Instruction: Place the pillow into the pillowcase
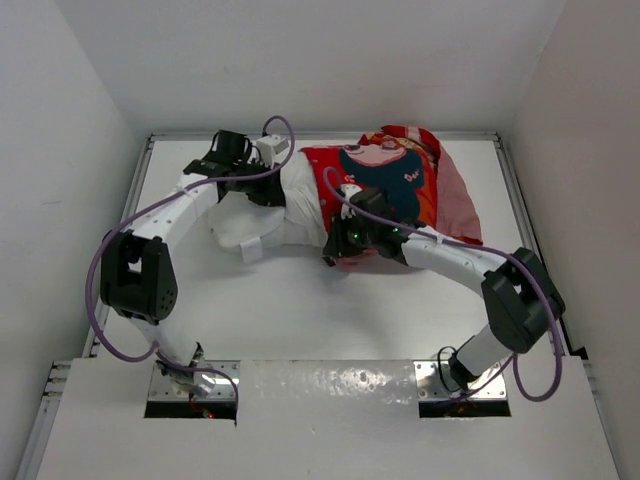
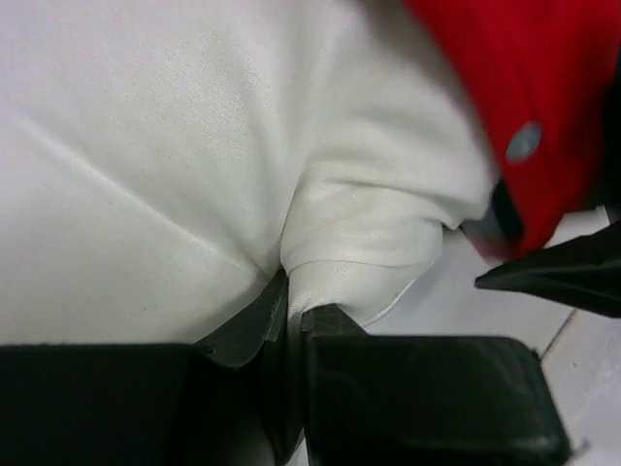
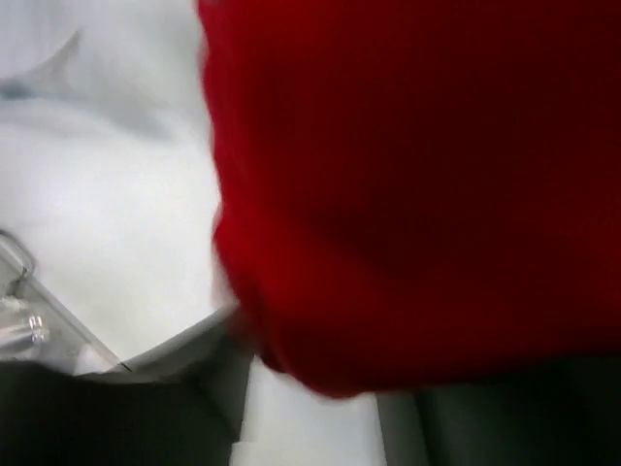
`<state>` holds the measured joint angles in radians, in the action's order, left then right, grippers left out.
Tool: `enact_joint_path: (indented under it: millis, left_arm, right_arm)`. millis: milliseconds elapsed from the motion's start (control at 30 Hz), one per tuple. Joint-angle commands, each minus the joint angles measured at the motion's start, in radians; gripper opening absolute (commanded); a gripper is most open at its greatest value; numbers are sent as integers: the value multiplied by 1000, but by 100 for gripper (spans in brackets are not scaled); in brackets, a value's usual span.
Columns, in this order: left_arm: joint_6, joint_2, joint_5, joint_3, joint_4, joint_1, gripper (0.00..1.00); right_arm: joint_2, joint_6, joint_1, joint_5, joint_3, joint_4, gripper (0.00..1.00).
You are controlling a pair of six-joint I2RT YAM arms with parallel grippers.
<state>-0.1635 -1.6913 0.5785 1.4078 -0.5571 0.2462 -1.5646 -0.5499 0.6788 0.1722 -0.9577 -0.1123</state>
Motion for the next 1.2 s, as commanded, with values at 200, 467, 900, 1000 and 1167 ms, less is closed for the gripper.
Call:
enact_joint_path:
  millis: [200, 467, 900, 1000, 1167]
  left_arm:
    - [-269, 79, 320, -55, -72, 110, 22]
    - [-539, 104, 497, -20, -262, 160, 43]
    - [275, 87, 617, 105, 365, -238, 47]
    - [191, 39, 318, 146, 265, -327, 49]
    - [-109, -131, -43, 160, 30, -314, 47]
  right_arm:
    - [183, 51, -30, -51, -185, -157, 99]
    - [131, -33, -48, -480, -493, -250, 43]
    - [-518, -88, -114, -185, -916, -276, 17]
    - [-655, -58, -73, -152, -1084, -381, 9]
    - [-583, -24, -24, -126, -902, -379, 3]
